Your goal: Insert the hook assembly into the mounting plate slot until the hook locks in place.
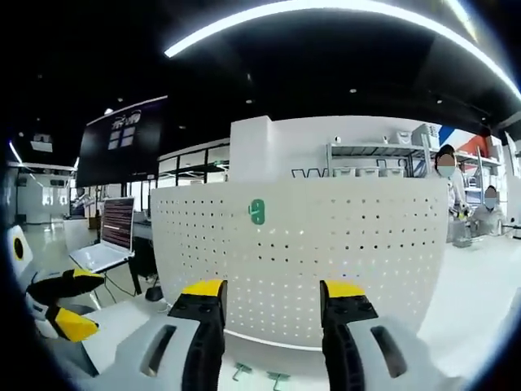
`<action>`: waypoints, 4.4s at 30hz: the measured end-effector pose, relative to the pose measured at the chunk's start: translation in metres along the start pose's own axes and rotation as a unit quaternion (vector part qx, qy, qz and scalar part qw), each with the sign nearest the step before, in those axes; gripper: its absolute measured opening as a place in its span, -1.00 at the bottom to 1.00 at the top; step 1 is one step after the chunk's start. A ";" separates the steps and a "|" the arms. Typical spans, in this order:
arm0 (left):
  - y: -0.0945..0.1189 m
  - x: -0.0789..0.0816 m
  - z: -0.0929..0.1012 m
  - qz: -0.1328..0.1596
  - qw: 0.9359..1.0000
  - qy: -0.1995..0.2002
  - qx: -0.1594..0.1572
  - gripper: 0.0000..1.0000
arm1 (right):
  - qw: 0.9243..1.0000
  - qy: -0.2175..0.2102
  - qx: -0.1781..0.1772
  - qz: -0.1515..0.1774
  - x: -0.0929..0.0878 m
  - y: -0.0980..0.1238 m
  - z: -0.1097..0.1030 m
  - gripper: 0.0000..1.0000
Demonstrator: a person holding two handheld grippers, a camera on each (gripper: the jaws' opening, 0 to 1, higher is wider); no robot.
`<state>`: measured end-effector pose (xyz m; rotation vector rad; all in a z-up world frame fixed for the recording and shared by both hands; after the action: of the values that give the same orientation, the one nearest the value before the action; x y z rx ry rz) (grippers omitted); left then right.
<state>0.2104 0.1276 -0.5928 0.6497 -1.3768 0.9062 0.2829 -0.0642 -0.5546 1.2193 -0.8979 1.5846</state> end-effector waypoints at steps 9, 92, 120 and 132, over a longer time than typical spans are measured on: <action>-0.001 -0.002 0.004 -0.007 1.000 -0.003 -0.009 0.01 | 1.000 -0.008 0.010 0.003 0.000 0.030 0.000 -0.11; -0.064 -0.065 -0.044 -0.226 0.949 -0.163 -0.145 -0.32 | 1.000 -0.014 0.014 -0.018 -0.026 0.076 -0.003 -0.09; -0.100 -0.118 -0.103 -0.343 0.890 -0.233 -0.189 -0.47 | 0.999 -0.012 0.016 -0.030 -0.032 0.075 -0.006 -0.10; -0.117 -0.125 -0.104 -0.356 0.880 -0.236 -0.208 -0.55 | 0.999 -0.015 0.017 -0.039 -0.036 0.075 -0.008 -0.11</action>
<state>0.3697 0.1329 -0.7142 0.9818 -1.5201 -0.1584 0.2129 -0.0886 -0.5930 1.2894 -0.8366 1.5286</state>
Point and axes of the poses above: the point that each gripper's makers call its tool centre point, and the gripper's own axes: y roughly backward along the fingers, z roughly to its right, x roughly out of its top, the point moved 4 cm from there along y, roughly backward along the fingers, and after that the axes turned 14 degrees about y, right-handed, at the moved point
